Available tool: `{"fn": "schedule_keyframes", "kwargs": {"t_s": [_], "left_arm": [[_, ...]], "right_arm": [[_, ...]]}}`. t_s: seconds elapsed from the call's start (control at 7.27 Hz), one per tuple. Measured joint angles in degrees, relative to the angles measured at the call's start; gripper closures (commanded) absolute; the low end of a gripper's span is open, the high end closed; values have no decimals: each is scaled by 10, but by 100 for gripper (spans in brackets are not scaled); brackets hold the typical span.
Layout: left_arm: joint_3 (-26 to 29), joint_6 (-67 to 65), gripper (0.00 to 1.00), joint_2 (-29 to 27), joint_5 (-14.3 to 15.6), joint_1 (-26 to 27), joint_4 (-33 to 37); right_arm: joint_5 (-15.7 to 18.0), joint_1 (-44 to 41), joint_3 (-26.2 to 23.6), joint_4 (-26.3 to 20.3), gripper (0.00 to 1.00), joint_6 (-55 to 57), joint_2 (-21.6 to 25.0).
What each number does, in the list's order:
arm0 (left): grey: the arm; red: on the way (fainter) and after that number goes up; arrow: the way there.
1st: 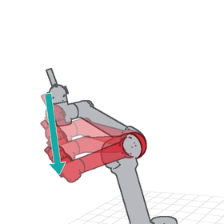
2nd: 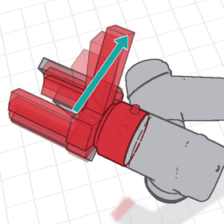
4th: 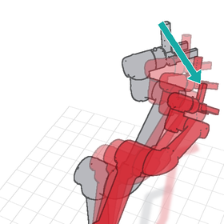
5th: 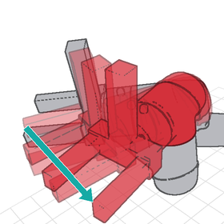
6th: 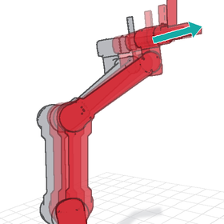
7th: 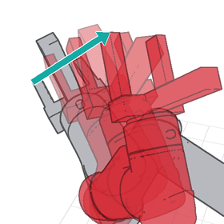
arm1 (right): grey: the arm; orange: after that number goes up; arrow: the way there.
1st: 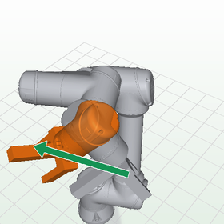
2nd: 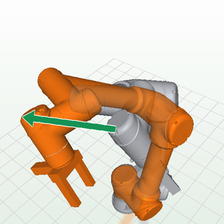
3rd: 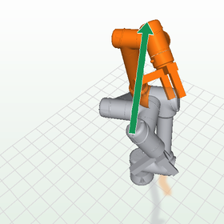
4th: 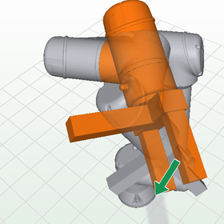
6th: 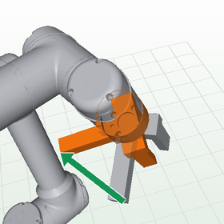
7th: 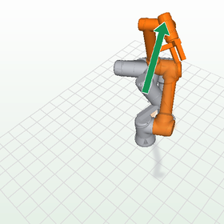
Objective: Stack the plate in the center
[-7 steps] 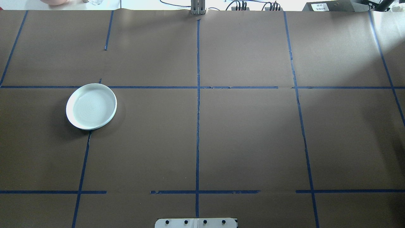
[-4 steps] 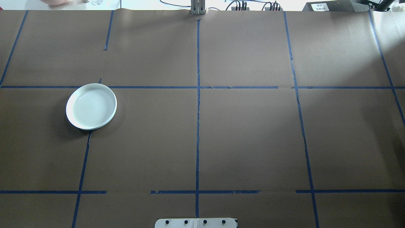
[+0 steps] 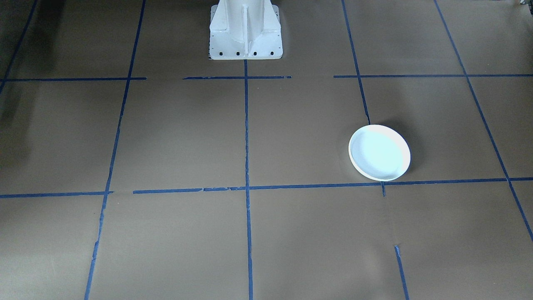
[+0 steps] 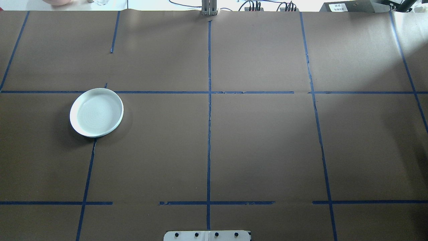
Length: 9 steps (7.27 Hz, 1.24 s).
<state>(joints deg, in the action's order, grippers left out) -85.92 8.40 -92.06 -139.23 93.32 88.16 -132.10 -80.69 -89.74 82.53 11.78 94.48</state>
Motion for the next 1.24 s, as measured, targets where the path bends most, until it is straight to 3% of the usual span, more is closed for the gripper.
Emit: {"fn": "schedule_keyframes", "kwargs": {"t_s": [0.41,1.24], "left_arm": [[-5,0,0,0,27,6,1],[-13,0,0,10,29,7,1]], "right_arm": [[0,0,0,0,0,0,0],[0,0,0,0,0,0,0]]}}
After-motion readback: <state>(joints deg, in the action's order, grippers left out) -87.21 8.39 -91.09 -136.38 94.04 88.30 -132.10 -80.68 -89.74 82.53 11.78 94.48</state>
